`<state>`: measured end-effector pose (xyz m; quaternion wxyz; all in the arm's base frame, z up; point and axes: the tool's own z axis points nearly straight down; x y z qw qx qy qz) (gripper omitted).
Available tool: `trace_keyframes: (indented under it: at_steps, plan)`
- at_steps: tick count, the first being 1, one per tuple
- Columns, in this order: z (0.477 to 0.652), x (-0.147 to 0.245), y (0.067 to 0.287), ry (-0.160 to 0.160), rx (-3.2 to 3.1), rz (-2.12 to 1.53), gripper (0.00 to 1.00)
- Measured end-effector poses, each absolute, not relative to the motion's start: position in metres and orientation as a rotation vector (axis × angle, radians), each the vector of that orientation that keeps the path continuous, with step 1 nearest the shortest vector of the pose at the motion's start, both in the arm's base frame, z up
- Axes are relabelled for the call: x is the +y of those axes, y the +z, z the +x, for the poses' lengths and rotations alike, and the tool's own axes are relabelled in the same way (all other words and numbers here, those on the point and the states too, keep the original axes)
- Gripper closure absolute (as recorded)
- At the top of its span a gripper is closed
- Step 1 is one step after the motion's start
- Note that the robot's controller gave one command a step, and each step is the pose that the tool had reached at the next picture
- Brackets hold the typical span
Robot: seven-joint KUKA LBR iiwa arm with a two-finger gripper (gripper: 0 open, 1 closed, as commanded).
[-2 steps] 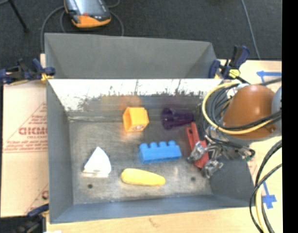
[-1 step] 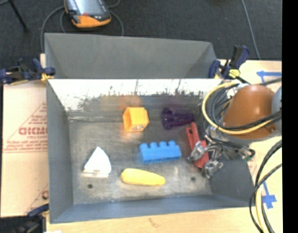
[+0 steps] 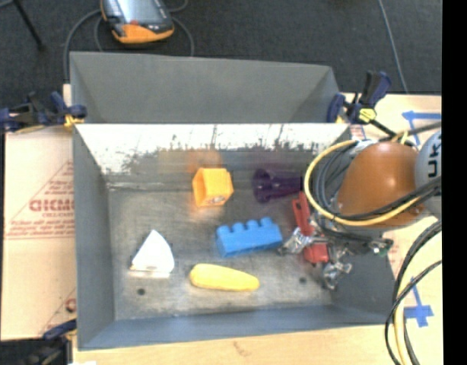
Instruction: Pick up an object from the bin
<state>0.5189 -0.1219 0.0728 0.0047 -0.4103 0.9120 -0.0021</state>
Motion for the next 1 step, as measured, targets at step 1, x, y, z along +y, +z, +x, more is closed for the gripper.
trace_keyframes:
  at_steps: [1]
  plan:
    - [0.5189,-0.1222,0.0728,-0.007,2.857,-1.284,0.0]
